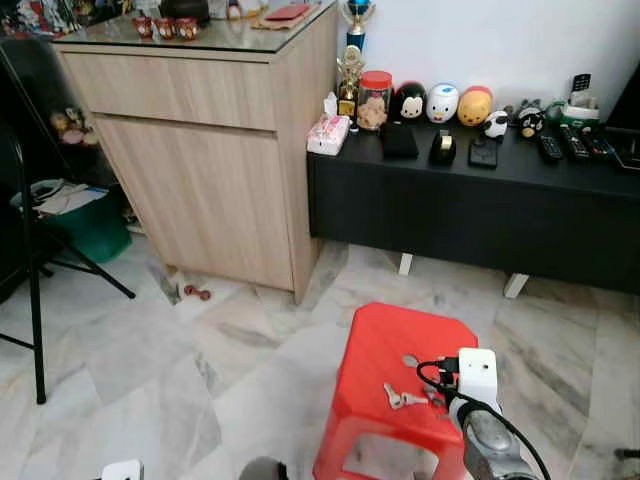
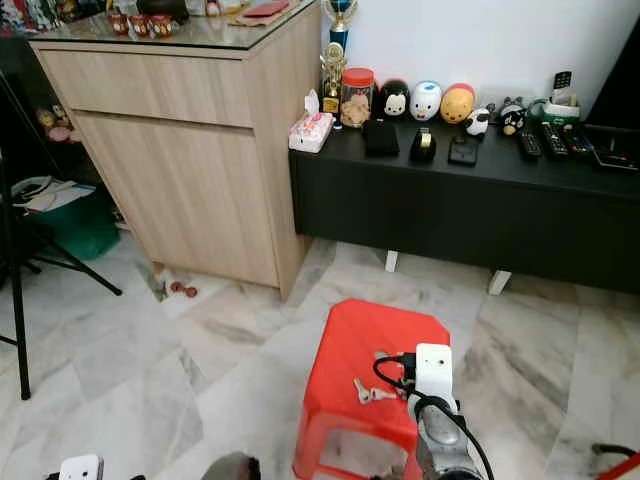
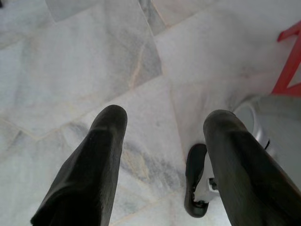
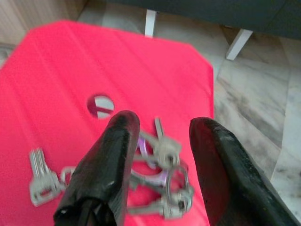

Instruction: Hang keys on a hook

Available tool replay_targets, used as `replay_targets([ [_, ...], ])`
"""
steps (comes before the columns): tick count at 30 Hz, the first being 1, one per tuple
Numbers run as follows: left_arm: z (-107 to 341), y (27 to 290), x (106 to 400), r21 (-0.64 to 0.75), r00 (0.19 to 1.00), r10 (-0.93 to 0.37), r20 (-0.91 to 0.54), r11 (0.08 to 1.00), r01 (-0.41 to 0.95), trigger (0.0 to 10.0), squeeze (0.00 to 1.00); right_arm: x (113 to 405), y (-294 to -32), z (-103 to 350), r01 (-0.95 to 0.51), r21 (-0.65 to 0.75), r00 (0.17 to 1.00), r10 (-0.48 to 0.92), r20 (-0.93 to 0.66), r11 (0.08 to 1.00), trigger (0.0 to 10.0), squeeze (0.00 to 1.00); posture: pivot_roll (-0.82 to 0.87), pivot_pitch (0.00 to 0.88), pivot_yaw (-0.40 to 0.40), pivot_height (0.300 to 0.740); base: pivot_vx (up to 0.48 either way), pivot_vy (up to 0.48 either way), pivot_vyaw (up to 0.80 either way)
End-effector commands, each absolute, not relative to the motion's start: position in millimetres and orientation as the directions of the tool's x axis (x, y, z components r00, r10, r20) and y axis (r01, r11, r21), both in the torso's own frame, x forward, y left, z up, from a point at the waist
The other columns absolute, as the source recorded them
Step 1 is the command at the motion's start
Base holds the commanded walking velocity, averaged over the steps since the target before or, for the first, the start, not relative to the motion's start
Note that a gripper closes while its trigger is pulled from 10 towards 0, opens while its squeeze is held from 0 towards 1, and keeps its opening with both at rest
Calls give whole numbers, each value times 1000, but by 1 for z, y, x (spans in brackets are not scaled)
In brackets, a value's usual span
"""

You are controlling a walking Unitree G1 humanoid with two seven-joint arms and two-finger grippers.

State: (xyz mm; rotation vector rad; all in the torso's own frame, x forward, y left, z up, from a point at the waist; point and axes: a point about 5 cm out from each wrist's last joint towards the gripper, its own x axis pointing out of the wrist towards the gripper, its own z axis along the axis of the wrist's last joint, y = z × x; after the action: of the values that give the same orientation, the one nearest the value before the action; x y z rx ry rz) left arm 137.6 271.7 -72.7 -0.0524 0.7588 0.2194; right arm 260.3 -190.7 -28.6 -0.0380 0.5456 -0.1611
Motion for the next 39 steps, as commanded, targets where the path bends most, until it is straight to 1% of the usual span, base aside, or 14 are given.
replay_targets([
  [1,-74,274,131,37,690,184,-700,974,-222,10000,0,261,-191,-28,133,-95,843,-163,-512,986,10000,0,196,10,-9,597,0,0,0],
  [7,-75,275,130,36,687,185,-702,974,-225,10000,0,261,-191,-29,134,-94,840,-163,-517,987,10000,0,200,15,-7,597,0,0,0],
  [10,-75,275,129,37,686,184,-704,974,-223,10000,0,262,-193,-28,132,-123,832,-177,-526,984,10000,0,197,22,-4,597,0,0,0],
  [16,-75,276,128,36,686,182,-705,974,-222,10000,0,267,-193,-23,97,-141,853,-155,-498,985,10000,0,201,27,-5,597,0,0,0],
  [21,-75,276,127,37,685,181,-706,975,-220,10000,0,272,-191,-17,88,-103,877,-126,-464,991,10000,0,203,31,-4,597,0,0,0],
  [27,-75,276,127,36,685,179,-706,975,-218,10000,0,274,-188,-15,46,-107,888,-90,-450,993,10000,0,201,30,-4,597,0,0,0],
  [30,-75,276,128,36,685,179,-706,975,-218,10000,0,274,-187,-15,40,-103,895,-82,-438,994,10000,0,202,30,-4,597,0,0,646],
  [36,-75,276,128,34,686,176,-706,976,-216,10000,0,273,-185,-16,31,-102,895,-72,-440,994,10000,0,200,29,-3,597,0,0,0],
  [39,-75,276,128,33,686,175,-706,976,-215,10000,0,272,-186,-17,30,-98,894,-71,-442,995,10000,0,199,29,-3,597,0,0,800],
])
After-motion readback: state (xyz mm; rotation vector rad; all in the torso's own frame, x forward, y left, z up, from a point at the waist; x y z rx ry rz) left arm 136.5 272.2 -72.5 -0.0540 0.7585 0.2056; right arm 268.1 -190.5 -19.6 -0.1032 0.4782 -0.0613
